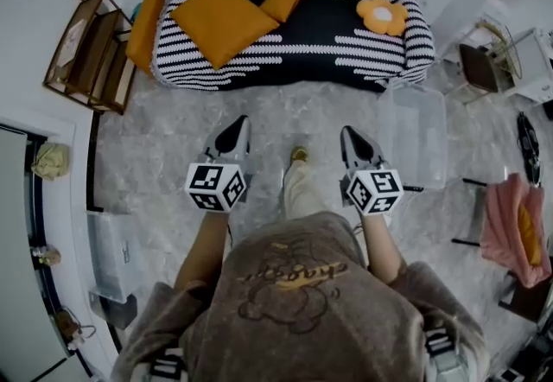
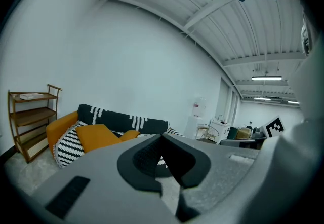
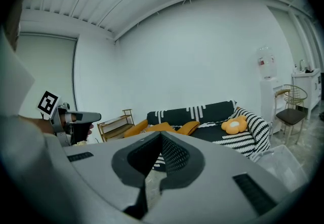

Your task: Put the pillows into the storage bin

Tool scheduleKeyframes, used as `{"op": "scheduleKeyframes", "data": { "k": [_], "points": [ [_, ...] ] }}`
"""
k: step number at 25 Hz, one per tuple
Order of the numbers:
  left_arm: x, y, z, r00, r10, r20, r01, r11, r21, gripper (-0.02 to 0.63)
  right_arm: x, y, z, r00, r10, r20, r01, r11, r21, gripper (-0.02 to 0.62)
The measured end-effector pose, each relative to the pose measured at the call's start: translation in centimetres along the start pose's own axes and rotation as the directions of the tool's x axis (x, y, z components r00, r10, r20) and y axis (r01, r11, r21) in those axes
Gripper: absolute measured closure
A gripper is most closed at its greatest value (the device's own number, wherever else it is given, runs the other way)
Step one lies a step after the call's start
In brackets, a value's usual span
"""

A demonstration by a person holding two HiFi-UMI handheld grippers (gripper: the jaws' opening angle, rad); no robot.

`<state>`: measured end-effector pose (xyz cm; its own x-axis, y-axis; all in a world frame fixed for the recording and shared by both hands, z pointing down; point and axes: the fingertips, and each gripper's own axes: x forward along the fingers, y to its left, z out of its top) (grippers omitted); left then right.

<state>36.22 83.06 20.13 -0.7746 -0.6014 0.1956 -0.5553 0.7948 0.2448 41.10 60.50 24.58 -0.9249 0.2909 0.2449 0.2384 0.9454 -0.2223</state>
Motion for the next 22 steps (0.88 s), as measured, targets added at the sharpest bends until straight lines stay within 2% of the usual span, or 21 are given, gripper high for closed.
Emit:
{"op": "scheduleKeyframes", "data": {
  "k": [7, 12, 22],
  "points": [
    [13.3, 3.7, 6.4, 0.999, 0.041, 0.023, -0.04, 0.999, -0.01, 0.601, 12.0, -7.7, 7.1, 0.999, 0.04, -0.001, -0.04, 0.999, 0.0, 0.598],
    [21.3, 5.9, 9.4, 0.996, 0.079, 0.05, -0.078, 0.997, -0.022, 0.602, 19.3, -12.7, 10.6, 0.997, 0.081, -0.02, -0.081, 0.997, -0.013, 0.598],
    [32.6, 12.8, 11.6, 0.995, 0.097, 0.033, -0.096, 0.995, -0.023, 0.602, 32.3, -17.1, 12.6, 0.992, 0.116, -0.053, -0.116, 0.993, 0.003, 0.598]
  ]
}}
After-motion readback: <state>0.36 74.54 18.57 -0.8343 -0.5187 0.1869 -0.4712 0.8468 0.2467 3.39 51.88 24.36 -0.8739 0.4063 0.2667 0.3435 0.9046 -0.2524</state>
